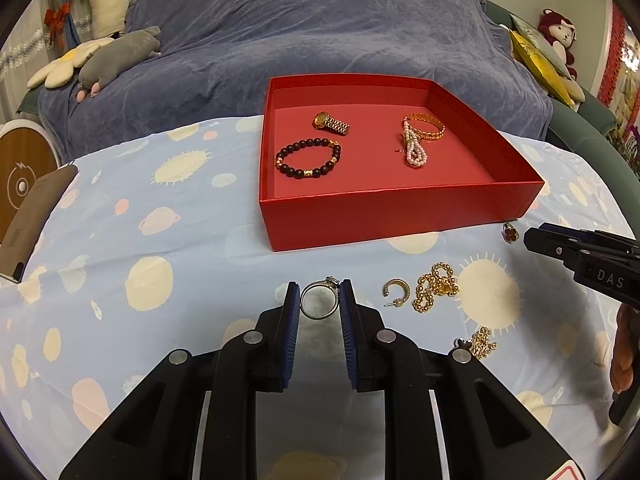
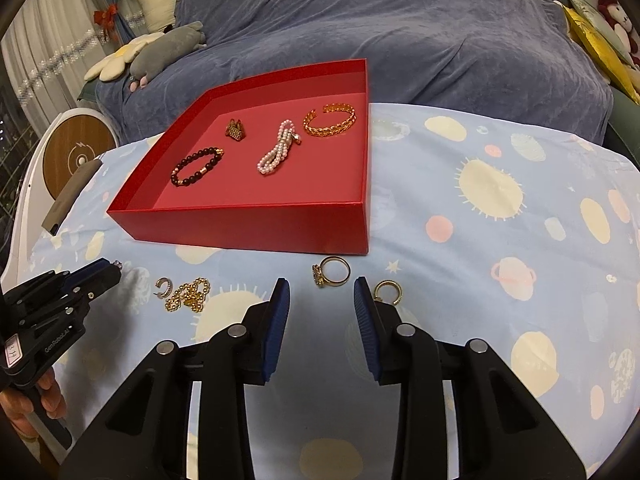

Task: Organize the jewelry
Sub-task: 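Grasp the gold ring with the right tool, then carry both rings into the red box and open both tools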

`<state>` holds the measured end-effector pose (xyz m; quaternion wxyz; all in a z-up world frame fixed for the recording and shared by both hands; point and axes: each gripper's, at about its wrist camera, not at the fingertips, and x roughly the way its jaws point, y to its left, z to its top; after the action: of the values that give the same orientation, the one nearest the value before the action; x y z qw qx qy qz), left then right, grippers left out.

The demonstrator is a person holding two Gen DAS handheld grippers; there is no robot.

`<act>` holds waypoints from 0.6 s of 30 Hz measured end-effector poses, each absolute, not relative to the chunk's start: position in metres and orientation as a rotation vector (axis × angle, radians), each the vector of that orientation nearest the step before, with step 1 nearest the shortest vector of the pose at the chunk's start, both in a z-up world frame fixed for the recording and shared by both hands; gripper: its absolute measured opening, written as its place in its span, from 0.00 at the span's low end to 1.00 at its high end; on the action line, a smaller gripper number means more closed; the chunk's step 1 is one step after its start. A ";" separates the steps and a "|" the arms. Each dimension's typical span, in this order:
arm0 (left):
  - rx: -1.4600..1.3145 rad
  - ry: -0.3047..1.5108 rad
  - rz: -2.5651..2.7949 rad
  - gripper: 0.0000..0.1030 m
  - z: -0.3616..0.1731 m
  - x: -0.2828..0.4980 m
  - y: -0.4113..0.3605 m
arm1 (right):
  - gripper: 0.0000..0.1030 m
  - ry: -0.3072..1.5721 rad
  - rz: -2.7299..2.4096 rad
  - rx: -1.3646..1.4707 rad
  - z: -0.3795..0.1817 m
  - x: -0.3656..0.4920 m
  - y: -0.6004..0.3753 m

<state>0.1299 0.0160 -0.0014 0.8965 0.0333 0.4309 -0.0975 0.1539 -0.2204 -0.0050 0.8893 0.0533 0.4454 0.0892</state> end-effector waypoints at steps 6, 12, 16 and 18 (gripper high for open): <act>0.065 0.896 -0.205 0.17 -0.002 0.130 0.016 | 0.26 0.916 0.193 0.079 -0.006 0.161 -0.215; 0.065 0.899 -0.208 0.17 -0.004 0.130 0.015 | 0.17 0.935 0.194 0.067 -0.014 0.166 -0.215; 0.066 0.897 -0.207 0.17 -0.004 0.130 0.015 | 0.17 0.935 0.197 0.059 -0.016 0.169 -0.214; 0.066 0.899 -0.209 0.17 -0.004 0.130 0.016 | 0.14 0.936 0.197 0.052 -0.017 0.170 -0.214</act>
<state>0.1302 0.0156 -0.0039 0.8949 0.0317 0.4336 -0.1006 0.1702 -0.2136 -0.0173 0.8874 0.0252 0.4505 0.0947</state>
